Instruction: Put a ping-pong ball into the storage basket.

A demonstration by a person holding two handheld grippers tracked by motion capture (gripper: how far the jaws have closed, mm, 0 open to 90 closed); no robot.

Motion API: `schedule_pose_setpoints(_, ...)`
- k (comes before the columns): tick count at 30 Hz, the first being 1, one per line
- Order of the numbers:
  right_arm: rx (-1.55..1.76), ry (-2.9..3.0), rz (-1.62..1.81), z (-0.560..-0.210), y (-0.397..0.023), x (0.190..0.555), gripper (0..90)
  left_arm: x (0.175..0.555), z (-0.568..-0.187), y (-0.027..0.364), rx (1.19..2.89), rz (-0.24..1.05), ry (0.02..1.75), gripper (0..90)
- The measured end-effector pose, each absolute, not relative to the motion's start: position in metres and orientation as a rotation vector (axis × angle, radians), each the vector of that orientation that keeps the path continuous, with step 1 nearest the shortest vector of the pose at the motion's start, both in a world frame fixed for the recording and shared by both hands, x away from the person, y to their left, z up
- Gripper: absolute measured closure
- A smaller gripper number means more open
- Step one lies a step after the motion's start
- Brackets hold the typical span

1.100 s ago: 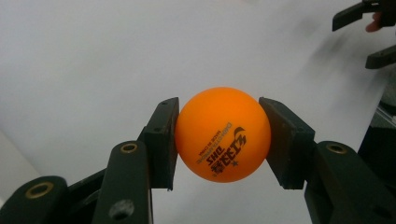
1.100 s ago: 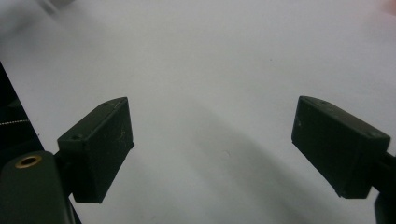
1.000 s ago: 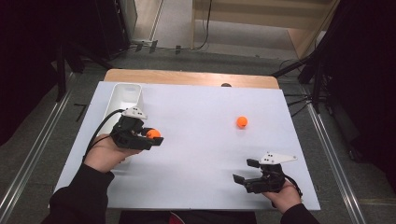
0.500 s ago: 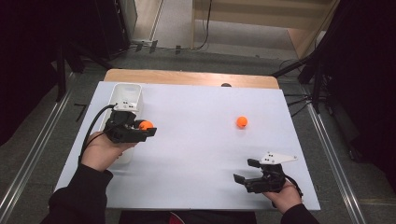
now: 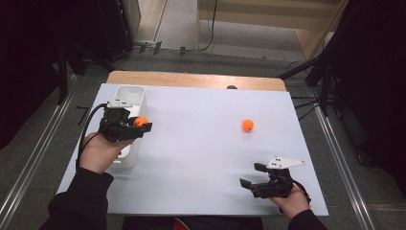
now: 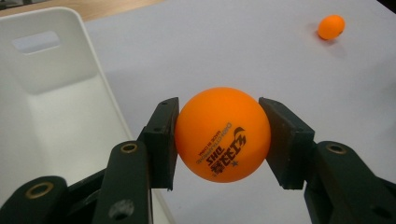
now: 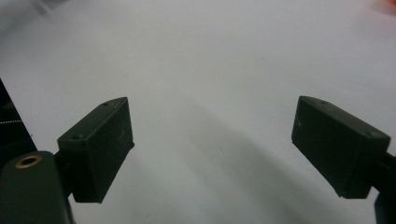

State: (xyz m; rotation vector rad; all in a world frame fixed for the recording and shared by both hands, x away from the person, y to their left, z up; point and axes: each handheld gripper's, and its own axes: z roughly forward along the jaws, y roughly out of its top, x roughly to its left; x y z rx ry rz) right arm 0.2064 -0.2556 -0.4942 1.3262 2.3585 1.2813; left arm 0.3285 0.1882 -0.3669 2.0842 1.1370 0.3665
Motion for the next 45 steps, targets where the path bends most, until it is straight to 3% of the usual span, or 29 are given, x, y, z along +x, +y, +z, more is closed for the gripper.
schedule_pose_setpoints(17,1.34,2.346,1.269,-0.495,-0.258,0.204,11.2,0.349,-0.362,0.208,1.987,0.449,1.242,50.8)
schedule_pose_setpoints(45,1.323,2.366,1.251,-0.495,-0.256,0.204,11.2,0.416,-0.387,0.219,1.947,0.555,1.362,50.7)
